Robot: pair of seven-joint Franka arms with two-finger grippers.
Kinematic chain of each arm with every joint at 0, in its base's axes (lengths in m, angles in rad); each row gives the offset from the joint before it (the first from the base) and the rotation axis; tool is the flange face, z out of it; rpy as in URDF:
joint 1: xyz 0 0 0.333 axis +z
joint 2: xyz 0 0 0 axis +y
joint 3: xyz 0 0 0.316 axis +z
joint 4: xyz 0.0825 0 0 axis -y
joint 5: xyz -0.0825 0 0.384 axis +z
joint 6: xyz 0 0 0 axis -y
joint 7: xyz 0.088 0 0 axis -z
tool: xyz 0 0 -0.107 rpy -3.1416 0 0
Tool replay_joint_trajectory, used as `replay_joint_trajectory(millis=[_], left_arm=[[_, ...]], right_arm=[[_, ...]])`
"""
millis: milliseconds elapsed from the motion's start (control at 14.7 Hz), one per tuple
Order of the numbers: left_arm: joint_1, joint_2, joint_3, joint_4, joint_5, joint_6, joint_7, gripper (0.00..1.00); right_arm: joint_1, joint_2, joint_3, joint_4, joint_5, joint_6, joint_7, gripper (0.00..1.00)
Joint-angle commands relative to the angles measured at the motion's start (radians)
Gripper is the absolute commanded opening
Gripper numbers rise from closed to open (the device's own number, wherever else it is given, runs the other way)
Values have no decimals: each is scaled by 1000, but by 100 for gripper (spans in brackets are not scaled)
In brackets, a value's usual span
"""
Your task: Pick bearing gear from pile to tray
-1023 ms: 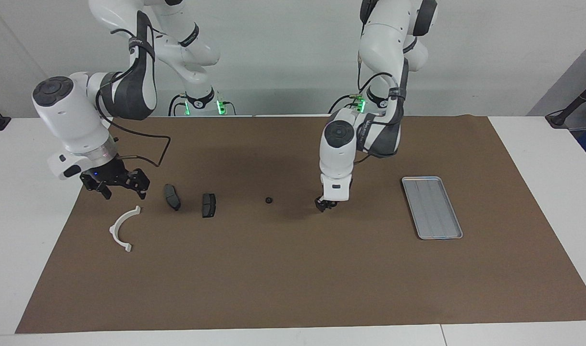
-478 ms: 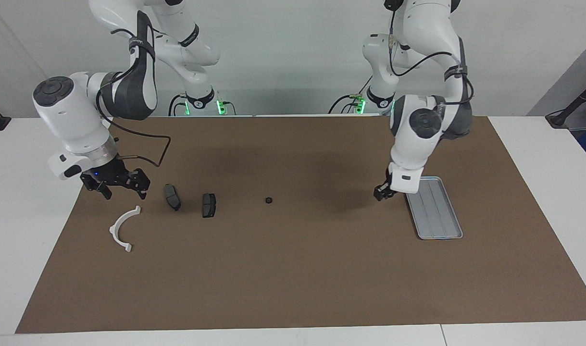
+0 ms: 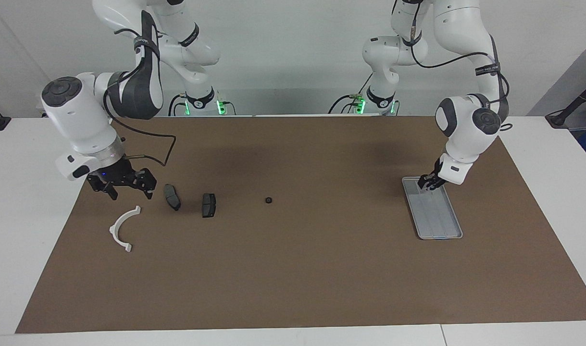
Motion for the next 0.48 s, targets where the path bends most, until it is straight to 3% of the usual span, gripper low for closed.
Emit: replay_joint_trajectory(millis=[0, 205, 409], left_arm=[[5, -34, -3, -64, -7, 63, 30, 0], [4, -25, -3, -81, -7, 74, 41, 0], [5, -22, -3, -107, -7, 124, 41, 0]], right_arm=[[-2, -21, 5, -21, 0, -6, 4, 100], [-4, -23, 3, -8, 0, -30, 2, 100], [-4, -37, 8, 89, 2, -141, 13, 100]])
